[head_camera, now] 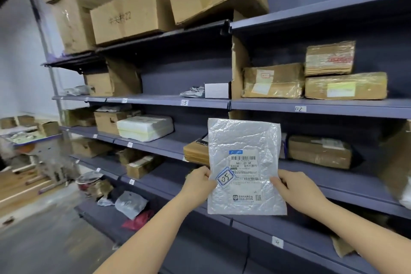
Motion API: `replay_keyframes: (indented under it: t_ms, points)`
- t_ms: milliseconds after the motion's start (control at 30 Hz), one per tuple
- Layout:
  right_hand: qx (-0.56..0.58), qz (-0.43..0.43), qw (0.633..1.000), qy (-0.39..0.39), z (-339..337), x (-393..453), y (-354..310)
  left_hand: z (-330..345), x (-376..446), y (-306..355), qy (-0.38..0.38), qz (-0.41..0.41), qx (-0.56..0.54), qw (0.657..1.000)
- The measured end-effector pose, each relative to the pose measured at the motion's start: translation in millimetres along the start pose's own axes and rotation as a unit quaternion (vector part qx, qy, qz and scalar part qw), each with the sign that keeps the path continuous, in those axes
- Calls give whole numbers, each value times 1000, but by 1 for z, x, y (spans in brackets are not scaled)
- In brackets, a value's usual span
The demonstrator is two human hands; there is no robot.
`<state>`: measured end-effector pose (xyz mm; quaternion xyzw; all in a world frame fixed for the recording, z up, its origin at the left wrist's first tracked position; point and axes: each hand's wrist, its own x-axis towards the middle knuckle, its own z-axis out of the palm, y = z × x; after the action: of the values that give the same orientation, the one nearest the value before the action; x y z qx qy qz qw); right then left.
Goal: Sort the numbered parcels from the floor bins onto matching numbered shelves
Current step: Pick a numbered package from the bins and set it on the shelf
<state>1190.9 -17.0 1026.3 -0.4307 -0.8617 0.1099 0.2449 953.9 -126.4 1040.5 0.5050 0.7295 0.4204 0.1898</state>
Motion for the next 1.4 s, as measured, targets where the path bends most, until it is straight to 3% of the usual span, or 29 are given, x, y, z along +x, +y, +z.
replay_keyframes:
  t_ms: [467, 733, 1067, 1400]
  points:
    - [26, -137, 989, -47, 125, 197, -137, -151, 113, -132, 126, -45, 48, 990]
    - [57, -213, 972, -80, 195, 305, -238, -250, 167, -200, 205, -109, 20, 972]
    - [52, -253, 961, -96, 299, 398, -385, -387, 229, -322, 247, -134, -20, 959]
    - [81, -220, 969, -84, 390, 491, -548, -560, 300, -421, 245, -99, 13, 964]
